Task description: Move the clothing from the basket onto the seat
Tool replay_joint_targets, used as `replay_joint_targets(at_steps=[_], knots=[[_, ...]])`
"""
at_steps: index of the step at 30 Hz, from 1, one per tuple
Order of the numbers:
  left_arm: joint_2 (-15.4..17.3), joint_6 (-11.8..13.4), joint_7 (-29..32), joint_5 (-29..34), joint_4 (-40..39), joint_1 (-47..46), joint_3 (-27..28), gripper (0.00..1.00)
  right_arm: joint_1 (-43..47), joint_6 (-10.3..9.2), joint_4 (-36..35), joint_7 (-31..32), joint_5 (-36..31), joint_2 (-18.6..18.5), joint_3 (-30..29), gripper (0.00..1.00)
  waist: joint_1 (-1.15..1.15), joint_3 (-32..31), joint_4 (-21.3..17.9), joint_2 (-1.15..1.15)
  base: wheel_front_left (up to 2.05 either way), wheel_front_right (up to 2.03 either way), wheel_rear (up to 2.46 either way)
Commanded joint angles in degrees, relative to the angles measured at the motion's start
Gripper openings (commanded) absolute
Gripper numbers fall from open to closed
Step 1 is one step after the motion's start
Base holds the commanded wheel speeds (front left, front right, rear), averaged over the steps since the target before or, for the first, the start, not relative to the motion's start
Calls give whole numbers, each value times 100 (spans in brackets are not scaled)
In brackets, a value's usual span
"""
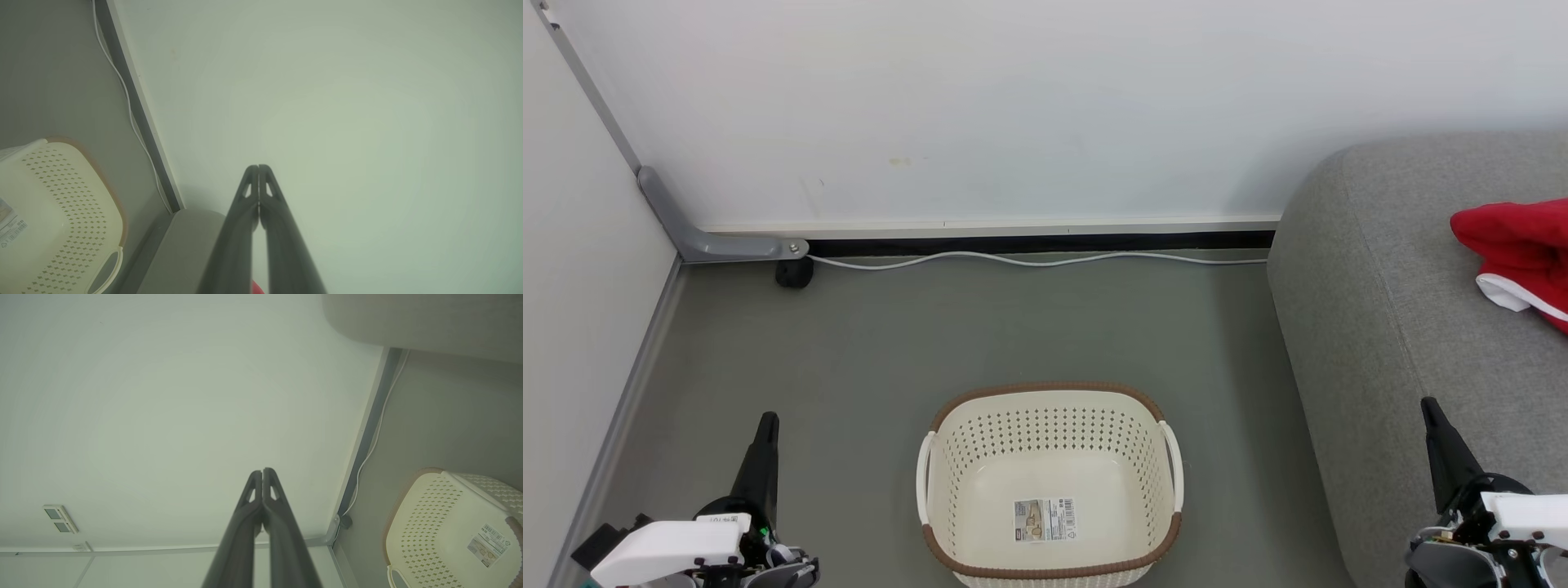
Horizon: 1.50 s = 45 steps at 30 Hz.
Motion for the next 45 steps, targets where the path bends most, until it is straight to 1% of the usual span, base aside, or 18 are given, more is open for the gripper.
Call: replay_joint_targets(at_steps=[1,45], knots=[[76,-47,35,-21,-162,-334,187,0,-149,25,-176,43,65,-58,95,0,0,0,0,0,0,0,0],[76,-47,35,-22,-162,-333,187,0,-149,25,-176,43,65,-58,96,0,0,0,0,0,0,0,0]])
